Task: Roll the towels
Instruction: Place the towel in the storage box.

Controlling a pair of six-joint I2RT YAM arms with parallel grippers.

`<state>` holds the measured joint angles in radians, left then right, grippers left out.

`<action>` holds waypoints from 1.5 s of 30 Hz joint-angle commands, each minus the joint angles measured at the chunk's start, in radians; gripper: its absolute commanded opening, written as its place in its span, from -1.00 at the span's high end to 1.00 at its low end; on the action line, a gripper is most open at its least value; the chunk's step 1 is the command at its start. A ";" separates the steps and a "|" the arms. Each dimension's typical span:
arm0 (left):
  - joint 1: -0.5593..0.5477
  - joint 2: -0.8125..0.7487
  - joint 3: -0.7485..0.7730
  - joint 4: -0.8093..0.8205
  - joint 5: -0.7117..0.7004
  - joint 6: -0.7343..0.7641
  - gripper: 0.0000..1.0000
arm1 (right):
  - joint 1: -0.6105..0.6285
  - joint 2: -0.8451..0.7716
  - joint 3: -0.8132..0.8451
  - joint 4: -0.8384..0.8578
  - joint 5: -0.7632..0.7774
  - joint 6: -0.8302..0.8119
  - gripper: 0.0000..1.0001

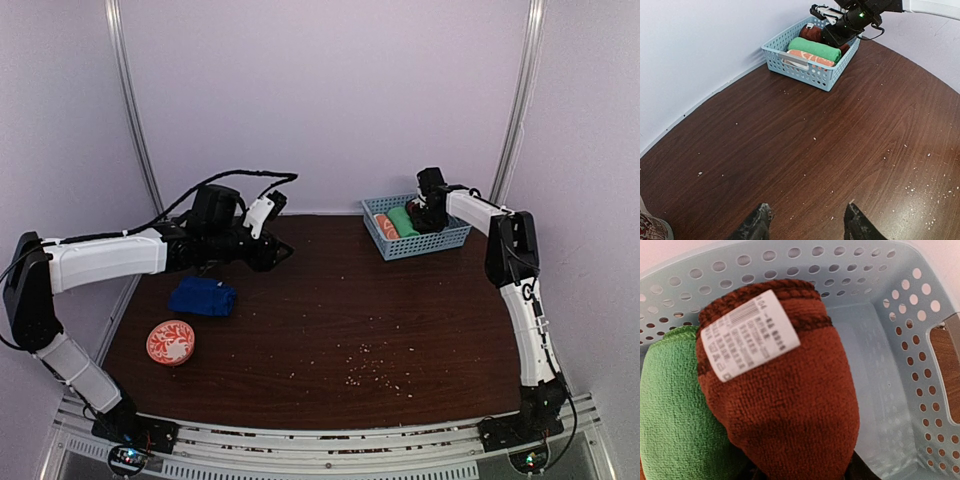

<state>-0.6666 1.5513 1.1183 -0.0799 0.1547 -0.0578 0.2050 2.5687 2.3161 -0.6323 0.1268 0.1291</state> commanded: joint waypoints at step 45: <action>0.005 0.016 0.027 0.013 0.029 0.024 -0.03 | -0.015 -0.181 -0.077 -0.087 -0.086 -0.120 -0.21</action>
<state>-0.6666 1.5620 1.1183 -0.0830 0.1696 -0.0555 0.1974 2.4416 2.2452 -0.7021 0.0490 0.0212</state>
